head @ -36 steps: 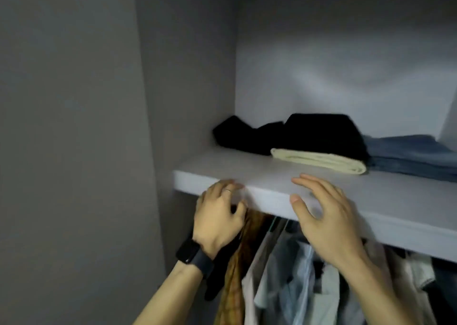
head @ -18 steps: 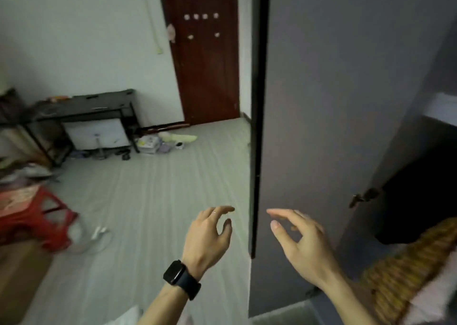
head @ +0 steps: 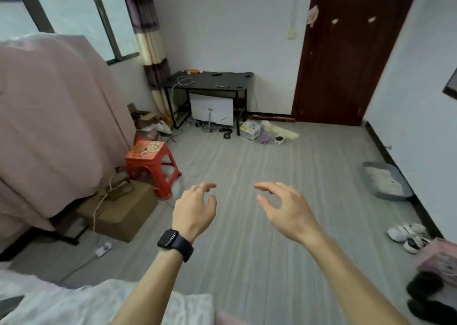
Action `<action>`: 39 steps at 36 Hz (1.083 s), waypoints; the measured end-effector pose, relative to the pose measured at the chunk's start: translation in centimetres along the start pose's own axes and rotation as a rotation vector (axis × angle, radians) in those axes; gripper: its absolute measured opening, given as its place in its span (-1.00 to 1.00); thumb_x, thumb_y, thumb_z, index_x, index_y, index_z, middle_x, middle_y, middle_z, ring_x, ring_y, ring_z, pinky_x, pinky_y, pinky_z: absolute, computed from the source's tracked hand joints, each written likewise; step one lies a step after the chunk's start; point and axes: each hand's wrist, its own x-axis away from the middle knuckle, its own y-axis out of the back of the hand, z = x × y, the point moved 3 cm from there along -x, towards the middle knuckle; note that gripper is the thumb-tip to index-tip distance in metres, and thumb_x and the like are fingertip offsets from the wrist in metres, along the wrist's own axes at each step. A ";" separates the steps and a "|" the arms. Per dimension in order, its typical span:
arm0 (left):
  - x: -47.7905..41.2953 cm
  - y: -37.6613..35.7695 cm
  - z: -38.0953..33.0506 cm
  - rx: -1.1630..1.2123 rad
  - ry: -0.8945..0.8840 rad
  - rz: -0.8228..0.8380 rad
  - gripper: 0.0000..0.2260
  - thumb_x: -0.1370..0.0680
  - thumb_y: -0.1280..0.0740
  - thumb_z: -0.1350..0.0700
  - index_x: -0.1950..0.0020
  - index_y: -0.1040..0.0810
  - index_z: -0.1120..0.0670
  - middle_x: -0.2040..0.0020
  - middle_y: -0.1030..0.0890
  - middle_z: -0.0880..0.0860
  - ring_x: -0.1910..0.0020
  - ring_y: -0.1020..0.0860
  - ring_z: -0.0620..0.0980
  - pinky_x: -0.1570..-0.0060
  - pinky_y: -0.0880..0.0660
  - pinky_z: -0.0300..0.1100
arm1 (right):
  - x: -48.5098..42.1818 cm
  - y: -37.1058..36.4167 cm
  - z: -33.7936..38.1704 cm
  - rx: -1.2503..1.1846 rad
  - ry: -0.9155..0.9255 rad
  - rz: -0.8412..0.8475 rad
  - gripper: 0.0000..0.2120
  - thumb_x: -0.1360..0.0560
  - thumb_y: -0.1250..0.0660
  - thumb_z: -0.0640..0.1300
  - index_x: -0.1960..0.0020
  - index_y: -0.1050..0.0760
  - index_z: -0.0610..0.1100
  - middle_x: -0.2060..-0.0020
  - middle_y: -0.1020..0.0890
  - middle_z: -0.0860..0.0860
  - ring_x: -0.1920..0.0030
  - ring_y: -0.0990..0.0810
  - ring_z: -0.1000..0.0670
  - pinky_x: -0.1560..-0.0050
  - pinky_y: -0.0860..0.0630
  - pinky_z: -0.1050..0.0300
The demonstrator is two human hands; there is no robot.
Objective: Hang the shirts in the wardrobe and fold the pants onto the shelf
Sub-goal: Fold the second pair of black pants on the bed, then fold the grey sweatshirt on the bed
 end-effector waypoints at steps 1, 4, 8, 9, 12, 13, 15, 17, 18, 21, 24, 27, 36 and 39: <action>-0.6 0.5 0.8 -0.019 0.014 -0.003 -0.72 -0.61 -0.24 0.00 -0.31 -0.52 -0.11 -0.18 -0.60 -0.06 -0.24 -0.51 0.00 -0.20 -0.46 -0.01 | -1.4 -0.6 0.2 -0.004 0.005 0.014 -0.76 -0.59 -0.35 0.00 -0.24 -0.59 0.14 -0.10 -0.63 0.18 -0.15 -0.53 0.10 -0.18 -0.33 0.29; -2.9 2.0 3.6 -0.062 0.072 -0.039 -0.73 -0.60 -0.24 0.01 -0.30 -0.52 -0.12 -0.15 -0.61 -0.03 -0.19 -0.53 0.02 -0.14 -0.48 -0.02 | -5.8 -2.9 0.9 -0.017 0.041 0.054 -0.77 -0.58 -0.35 0.00 -0.23 -0.60 0.14 -0.08 -0.63 0.16 -0.14 -0.55 0.08 -0.23 -0.40 0.17; -6.7 3.9 6.6 -0.101 0.165 -0.112 -0.72 -0.59 -0.24 -0.01 -0.29 -0.52 -0.13 -0.16 -0.61 -0.02 -0.14 -0.55 0.04 -0.09 -0.52 0.00 | -12.1 -5.6 1.6 -0.032 0.112 0.112 -0.77 -0.58 -0.35 -0.01 -0.23 -0.60 0.13 -0.08 -0.63 0.15 -0.13 -0.56 0.07 -0.22 -0.42 0.15; -7.4 4.3 7.0 -0.117 0.177 -0.122 -0.72 -0.58 -0.24 -0.01 -0.29 -0.52 -0.14 -0.15 -0.61 -0.02 -0.13 -0.55 0.05 -0.07 -0.52 -0.01 | -13.3 -6.0 1.7 -0.037 0.127 0.124 -0.77 -0.59 -0.35 -0.01 -0.23 -0.60 0.13 -0.09 -0.63 0.16 -0.13 -0.55 0.08 -0.21 -0.41 0.17; -10.1 4.8 9.3 -0.158 0.249 -0.166 -0.71 -0.57 -0.22 0.00 -0.28 -0.53 -0.15 -0.14 -0.61 -0.01 -0.12 -0.56 0.07 -0.04 -0.52 -0.01 | -18.0 -8.7 1.7 -0.049 0.195 0.188 -0.77 -0.59 -0.33 0.02 -0.23 -0.59 0.15 -0.11 -0.62 0.21 -0.15 -0.54 0.13 -0.22 -0.42 0.17; -10.8 4.9 9.9 -0.166 0.264 -0.183 -0.71 -0.57 -0.22 0.00 -0.27 -0.53 -0.15 -0.15 -0.62 0.00 -0.13 -0.56 0.07 -0.04 -0.53 0.00 | -19.4 -9.5 1.7 -0.047 0.215 0.204 -0.77 -0.59 -0.33 0.03 -0.23 -0.59 0.16 -0.12 -0.61 0.22 -0.15 -0.54 0.14 -0.23 -0.42 0.16; -12.5 5.0 12.2 -0.189 0.331 -0.248 -0.72 -0.56 -0.23 0.00 -0.25 -0.54 -0.16 -0.16 -0.62 0.00 -0.14 -0.57 0.08 -0.04 -0.53 0.00 | -23.2 -12.1 1.8 -0.046 0.279 0.276 -0.77 -0.59 -0.31 0.05 -0.23 -0.58 0.18 -0.13 -0.60 0.23 -0.17 -0.53 0.13 -0.23 -0.42 0.14; -13.6 5.0 14.1 -0.221 0.387 -0.282 -0.72 -0.55 -0.23 0.01 -0.24 -0.54 -0.15 -0.14 -0.63 0.00 -0.13 -0.57 0.09 -0.04 -0.51 -0.01 | -26.1 -14.3 1.8 -0.045 0.319 0.321 -0.78 -0.59 -0.30 0.08 -0.22 -0.57 0.20 -0.14 -0.60 0.23 -0.18 -0.52 0.11 -0.22 -0.42 0.13; -14.5 4.8 15.6 -0.238 0.432 -0.311 -0.72 -0.56 -0.23 0.01 -0.25 -0.55 -0.15 -0.13 -0.63 0.00 -0.13 -0.56 0.09 -0.04 -0.49 -0.02 | -28.4 -16.0 1.9 -0.055 0.352 0.353 -0.78 -0.59 -0.30 0.08 -0.22 -0.57 0.20 -0.13 -0.60 0.22 -0.18 -0.52 0.10 -0.23 -0.42 0.11; -16.3 4.2 19.5 -0.195 0.603 -0.379 -0.73 -0.57 -0.25 0.02 -0.25 -0.54 -0.14 -0.16 -0.62 -0.02 -0.17 -0.55 0.07 -0.06 -0.47 -0.03 | -33.8 -20.6 2.5 -0.058 0.449 0.478 -0.79 -0.59 -0.32 0.04 -0.21 -0.59 0.16 -0.10 -0.60 0.20 -0.19 -0.53 0.05 -0.24 -0.40 0.15; -17.2 3.4 22.4 -0.182 0.764 -0.376 -0.74 -0.59 -0.25 -0.01 -0.27 -0.55 -0.14 -0.22 -0.62 -0.03 -0.20 -0.56 0.04 -0.11 -0.50 -0.04 | -37.9 -24.6 3.8 -0.055 0.545 0.611 -0.79 -0.60 -0.33 0.04 -0.21 -0.60 0.14 -0.09 -0.61 0.17 -0.18 -0.53 0.03 -0.23 -0.39 0.15; -16.3 3.1 23.7 -0.128 0.904 -0.427 -0.76 -0.59 -0.26 0.00 -0.24 -0.55 -0.14 -0.20 -0.62 -0.05 -0.19 -0.56 0.02 -0.12 -0.49 -0.04 | -40.5 -27.7 5.4 -0.058 0.634 0.719 -0.78 -0.60 -0.32 0.06 -0.22 -0.60 0.14 -0.13 -0.63 0.15 -0.17 -0.54 0.04 -0.25 -0.45 0.07; -9.4 6.8 25.2 -0.124 1.224 -0.619 -0.71 -0.59 -0.24 0.02 -0.28 -0.56 -0.11 -0.23 -0.62 -0.07 -0.23 -0.55 -0.02 -0.15 -0.52 -0.01 | -40.3 -35.7 14.0 -0.130 0.874 0.970 -0.74 -0.60 -0.29 0.09 -0.26 -0.58 0.17 -0.17 -0.62 0.15 -0.19 -0.55 0.01 -0.21 -0.49 0.04; -5.4 8.7 26.2 -0.154 1.347 -0.697 -0.71 -0.58 -0.23 0.00 -0.28 -0.55 -0.15 -0.25 -0.59 -0.10 -0.22 -0.54 -0.04 -0.12 -0.48 -0.05 | -38.0 -38.9 18.7 -0.166 0.993 1.033 -0.75 -0.60 -0.32 0.06 -0.26 -0.58 0.14 -0.11 -0.62 0.15 -0.14 -0.57 0.01 -0.11 -0.43 0.13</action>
